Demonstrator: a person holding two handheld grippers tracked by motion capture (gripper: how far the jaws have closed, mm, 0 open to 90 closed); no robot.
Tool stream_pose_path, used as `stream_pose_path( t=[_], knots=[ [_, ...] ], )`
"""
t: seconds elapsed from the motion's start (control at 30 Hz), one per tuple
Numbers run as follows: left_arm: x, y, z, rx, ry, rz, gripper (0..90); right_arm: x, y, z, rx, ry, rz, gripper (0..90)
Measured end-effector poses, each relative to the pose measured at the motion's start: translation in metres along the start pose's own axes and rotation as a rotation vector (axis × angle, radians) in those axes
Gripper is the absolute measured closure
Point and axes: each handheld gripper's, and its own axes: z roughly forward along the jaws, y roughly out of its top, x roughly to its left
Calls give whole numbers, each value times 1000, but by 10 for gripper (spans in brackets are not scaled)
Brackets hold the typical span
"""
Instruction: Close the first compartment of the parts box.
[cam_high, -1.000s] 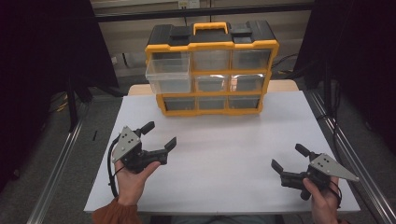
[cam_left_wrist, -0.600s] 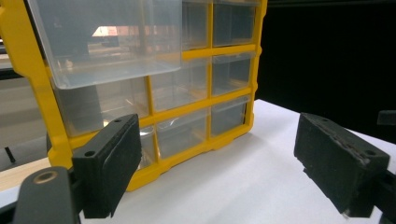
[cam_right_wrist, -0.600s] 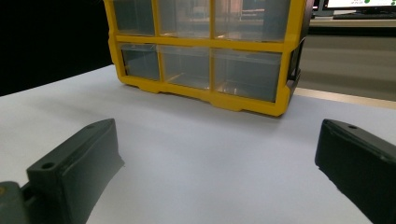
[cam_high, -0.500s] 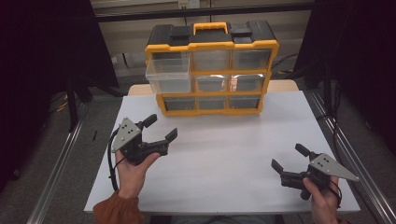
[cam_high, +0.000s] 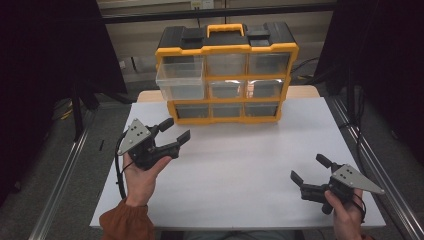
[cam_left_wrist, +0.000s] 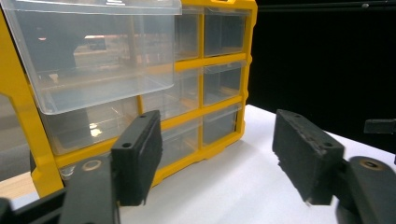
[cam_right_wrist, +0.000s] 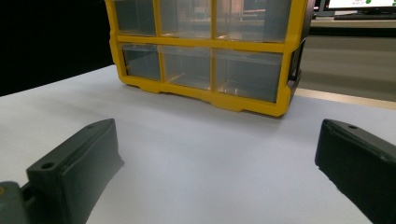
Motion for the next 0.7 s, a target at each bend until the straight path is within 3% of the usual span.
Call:
stream_pose_path(
  t=[0.2, 0.4, 0.53, 0.7],
  knots=[
    [1, 2, 4, 17, -6, -7, 439, 0, 0, 0, -2, 1, 0, 0],
    [1, 0, 5, 43, -19, 37, 609, 0, 0, 0, 0, 3, 0, 0],
    [0, 0, 8, 30, -21, 10, 693, 0, 0, 0, -1, 5, -2, 0],
    [6, 1, 9, 20, -34, 14, 813, 0, 0, 0, -1, 7, -2, 0]
  ],
)
